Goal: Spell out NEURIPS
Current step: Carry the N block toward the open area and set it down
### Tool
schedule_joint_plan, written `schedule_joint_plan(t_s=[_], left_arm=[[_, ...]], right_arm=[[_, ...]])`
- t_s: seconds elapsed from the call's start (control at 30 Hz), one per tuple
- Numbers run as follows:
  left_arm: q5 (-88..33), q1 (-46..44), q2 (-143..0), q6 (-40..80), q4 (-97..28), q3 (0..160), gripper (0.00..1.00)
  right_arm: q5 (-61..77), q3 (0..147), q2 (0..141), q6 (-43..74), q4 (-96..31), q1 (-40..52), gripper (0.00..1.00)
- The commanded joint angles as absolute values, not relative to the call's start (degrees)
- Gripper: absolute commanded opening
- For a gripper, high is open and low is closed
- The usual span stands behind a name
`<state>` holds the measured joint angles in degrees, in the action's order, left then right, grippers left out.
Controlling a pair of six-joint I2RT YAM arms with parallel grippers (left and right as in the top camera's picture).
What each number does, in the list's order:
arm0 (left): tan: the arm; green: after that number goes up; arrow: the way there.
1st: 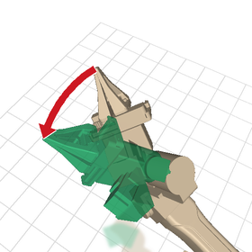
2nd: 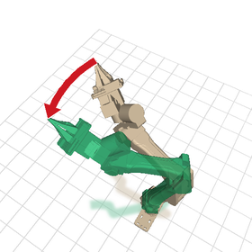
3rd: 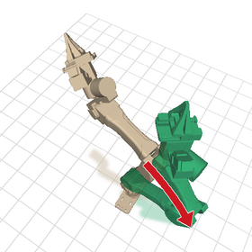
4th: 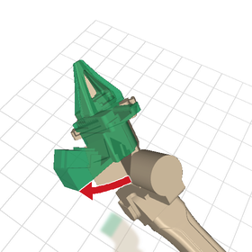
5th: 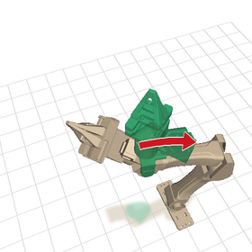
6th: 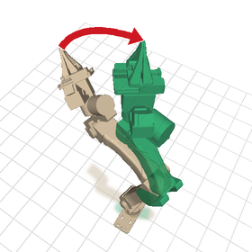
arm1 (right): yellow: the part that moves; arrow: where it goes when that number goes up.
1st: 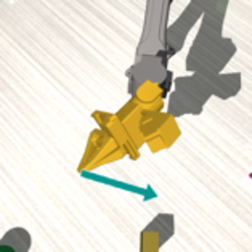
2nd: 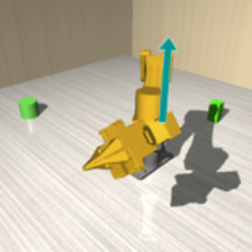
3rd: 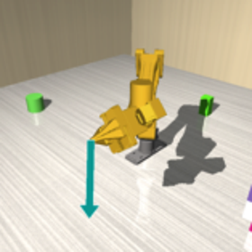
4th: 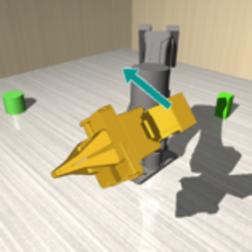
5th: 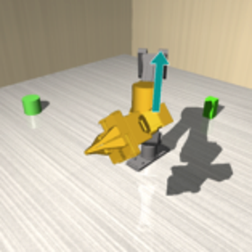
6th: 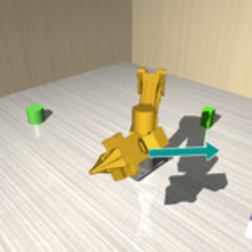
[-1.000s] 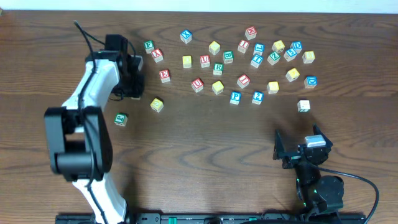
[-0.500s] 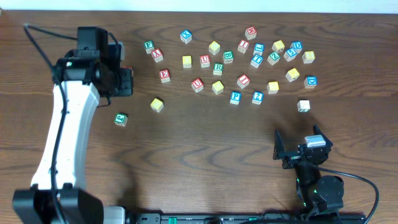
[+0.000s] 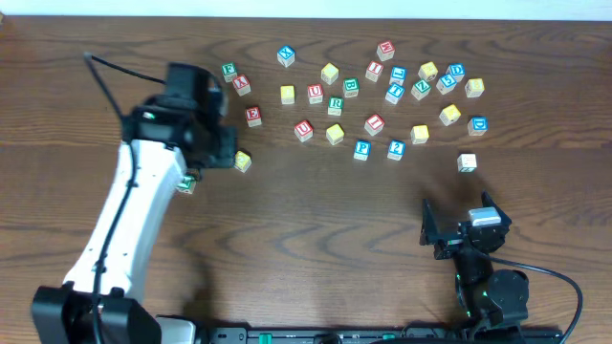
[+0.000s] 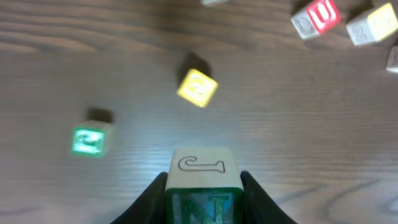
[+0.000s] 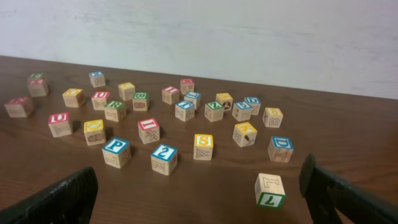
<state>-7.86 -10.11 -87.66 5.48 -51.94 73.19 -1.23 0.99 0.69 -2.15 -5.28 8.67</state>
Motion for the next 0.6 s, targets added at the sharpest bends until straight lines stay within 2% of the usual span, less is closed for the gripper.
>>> schedule_joint_plan(t_s=[0.0,0.3,0.57], left_arm=[[-8.3,-13.6,-87.5,9.4,-48.7,68.7,0.13],[-1.4,-22.5,-87.6,17.3,-41.1,58.9,0.14],[1.6,-24.0,-87.6,20.6,-37.9,55.6,0.14]], right_arm=[[-1.3,0.8,0.4,-2.9,-5.4,8.1,0.99],[-1.3,0.8,0.4,-2.9,-5.4,8.1,0.99],[-1.3,0.8,0.4,-2.9,-5.4,8.1,0.99]])
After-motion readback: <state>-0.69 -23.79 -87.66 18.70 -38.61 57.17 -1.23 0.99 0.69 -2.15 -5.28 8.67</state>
